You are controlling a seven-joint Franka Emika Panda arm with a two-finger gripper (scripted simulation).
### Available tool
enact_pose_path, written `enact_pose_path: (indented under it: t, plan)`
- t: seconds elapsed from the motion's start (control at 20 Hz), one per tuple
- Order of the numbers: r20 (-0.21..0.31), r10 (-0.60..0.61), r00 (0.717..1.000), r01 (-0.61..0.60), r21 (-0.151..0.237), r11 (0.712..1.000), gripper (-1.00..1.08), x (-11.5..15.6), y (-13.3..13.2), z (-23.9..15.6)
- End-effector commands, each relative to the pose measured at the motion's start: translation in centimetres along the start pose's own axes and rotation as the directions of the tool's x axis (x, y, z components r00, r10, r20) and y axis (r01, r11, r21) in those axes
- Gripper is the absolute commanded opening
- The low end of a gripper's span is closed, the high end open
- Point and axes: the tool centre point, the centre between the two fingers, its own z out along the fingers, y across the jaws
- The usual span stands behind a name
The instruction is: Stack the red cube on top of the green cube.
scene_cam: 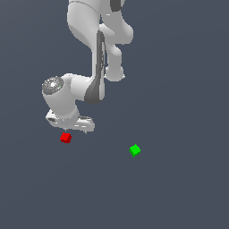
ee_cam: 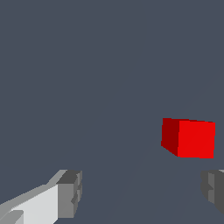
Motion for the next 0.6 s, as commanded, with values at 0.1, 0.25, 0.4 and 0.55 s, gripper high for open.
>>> enact_pose_path:
  t: [0.1, 0.25, 0.4, 0.55]
  plan:
    - [-0.009, 0.028, 1.0, -0.028, 0.006, 1.0, 1.0, 0.9, 4.3, 1.5]
    - [-0.012, 0.04, 0.999, -0.04, 0.009, 0.999, 1.0, 1.2, 6.0, 2.1]
    - [-0.014, 0.047, 0.999, -0.047, 0.01, 0.999, 1.0, 1.4, 7.0, 2.5]
    - [-0.014, 0.05, 0.999, -0.049, 0.011, 0.999, 1.0, 1.5, 7.3, 2.6]
